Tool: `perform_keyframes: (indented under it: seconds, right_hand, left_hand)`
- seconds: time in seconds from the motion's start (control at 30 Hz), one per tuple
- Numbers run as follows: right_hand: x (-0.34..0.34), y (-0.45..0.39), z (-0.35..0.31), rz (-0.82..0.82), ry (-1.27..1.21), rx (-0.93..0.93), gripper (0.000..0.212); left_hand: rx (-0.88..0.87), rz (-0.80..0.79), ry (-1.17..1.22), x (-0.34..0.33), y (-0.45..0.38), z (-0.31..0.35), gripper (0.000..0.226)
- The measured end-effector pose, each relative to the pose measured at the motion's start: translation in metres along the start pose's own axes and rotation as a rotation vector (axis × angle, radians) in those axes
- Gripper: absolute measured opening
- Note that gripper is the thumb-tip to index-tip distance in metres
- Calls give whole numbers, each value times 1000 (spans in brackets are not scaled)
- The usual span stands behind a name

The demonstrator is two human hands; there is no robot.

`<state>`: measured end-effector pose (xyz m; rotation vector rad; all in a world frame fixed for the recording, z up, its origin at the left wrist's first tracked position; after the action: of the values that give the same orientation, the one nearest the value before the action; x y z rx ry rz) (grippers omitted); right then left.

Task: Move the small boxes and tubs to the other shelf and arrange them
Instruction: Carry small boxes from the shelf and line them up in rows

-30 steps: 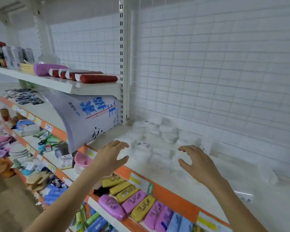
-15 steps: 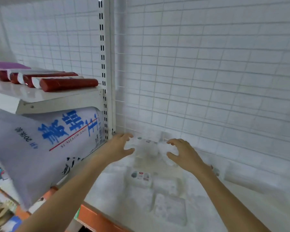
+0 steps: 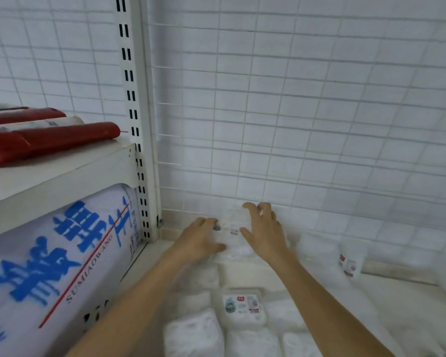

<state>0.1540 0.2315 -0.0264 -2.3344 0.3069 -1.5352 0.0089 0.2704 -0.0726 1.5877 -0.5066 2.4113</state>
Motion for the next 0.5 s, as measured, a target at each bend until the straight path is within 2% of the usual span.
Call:
perform_keyframes:
  seconds: [0.07, 0.17, 0.23, 0.3, 0.4, 0.5]
  right_hand:
    - [4, 2, 0, 50, -15, 3, 43]
    - [-2, 11, -4, -9, -7, 55, 31]
    - [-4, 20, -3, -41, -16, 57, 30]
    - [-2, 29, -2, -62, 3, 83, 34]
    - [-2, 45, -8, -121, 3, 172, 49]
    - [0, 60, -5, -150, 12, 192, 58]
  left_hand:
    - [-14, 22, 17, -2, -3, -1, 70]
    - [-27, 32, 113, -4, -4, -3, 50]
    - [-44, 29, 148, -5, -3, -2, 45]
    - [-76, 32, 154, -3, 1, 0, 54]
    - [-131, 26, 129, 0, 10, 7, 74]
    - [-190, 7, 75, -2, 22, 14, 76]
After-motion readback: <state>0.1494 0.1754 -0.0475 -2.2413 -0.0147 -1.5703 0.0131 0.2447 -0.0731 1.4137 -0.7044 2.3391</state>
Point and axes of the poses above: each hand's wrist, its own y-axis away from the middle knuckle, its own x-axis out of the back of the hand, z = x × y, the point moved 8 cm from there along -y, towards the middle knuckle, and after that the axes turned 9 degrees about -y, right-handed, at the moved point
